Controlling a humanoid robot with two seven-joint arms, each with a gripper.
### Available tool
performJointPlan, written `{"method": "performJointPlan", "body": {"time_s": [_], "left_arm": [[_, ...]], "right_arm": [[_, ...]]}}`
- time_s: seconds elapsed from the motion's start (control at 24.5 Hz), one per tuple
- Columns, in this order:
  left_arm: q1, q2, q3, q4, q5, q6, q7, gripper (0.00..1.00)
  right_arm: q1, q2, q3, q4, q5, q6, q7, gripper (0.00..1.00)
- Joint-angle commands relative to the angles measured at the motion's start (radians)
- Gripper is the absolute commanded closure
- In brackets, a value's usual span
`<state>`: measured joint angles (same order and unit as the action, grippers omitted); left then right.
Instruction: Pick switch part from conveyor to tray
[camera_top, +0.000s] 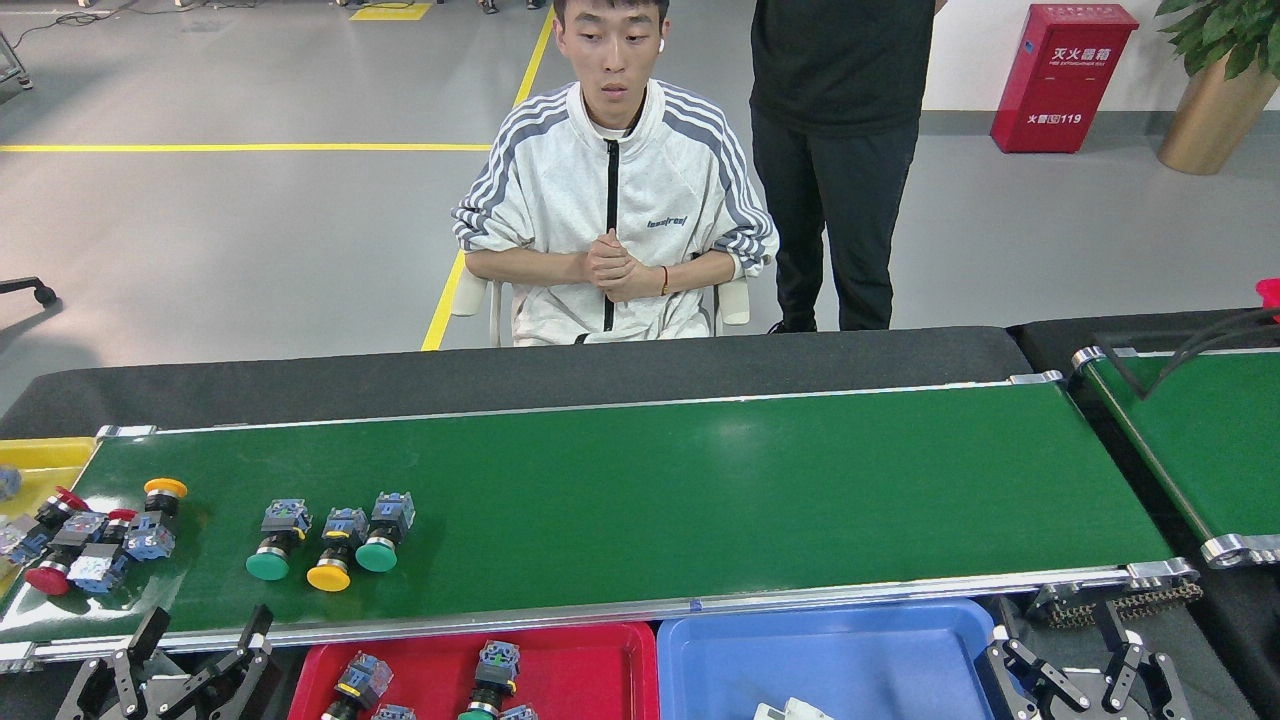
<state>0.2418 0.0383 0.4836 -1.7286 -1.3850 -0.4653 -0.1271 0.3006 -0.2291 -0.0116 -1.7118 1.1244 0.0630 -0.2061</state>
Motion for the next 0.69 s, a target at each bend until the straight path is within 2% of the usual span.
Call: {"method": "performJointPlan", "body": {"time_s": [0.0,0.16,0.29,0.45,0.65], "left_arm": [[-0.009,0.029,-0.003,0.006,-0.003,-0.001,0.01,0.0],[-0.049,0.078,-0.06,0.047,-0.005,0.005,0.01,0.0],[-0.084,0.106,-0.06,0.101,-0.005,0.007,0.01,0.0],[-0.111,0.141,-0.06,0.182,-0.005,0.01,0.01,0.0],[-0.153,0.156,-0.062,0.244,-0.006,0.013,0.01,0.0]], "right_arm": [[-0.011,0.001,-0.007,-0.008,-0.005,-0.005,-0.01,0.01],[-0.011,0.004,-0.007,-0.008,-0.006,-0.014,-0.01,0.01],[-0.006,0.024,-0.007,-0.012,-0.006,-0.014,-0.01,0.01],[-0.006,0.024,-0.01,-0.011,-0.008,-0.022,-0.007,0.01],[0.0,0.024,-0.022,-0.005,-0.008,-0.046,-0.009,0.01]]}}
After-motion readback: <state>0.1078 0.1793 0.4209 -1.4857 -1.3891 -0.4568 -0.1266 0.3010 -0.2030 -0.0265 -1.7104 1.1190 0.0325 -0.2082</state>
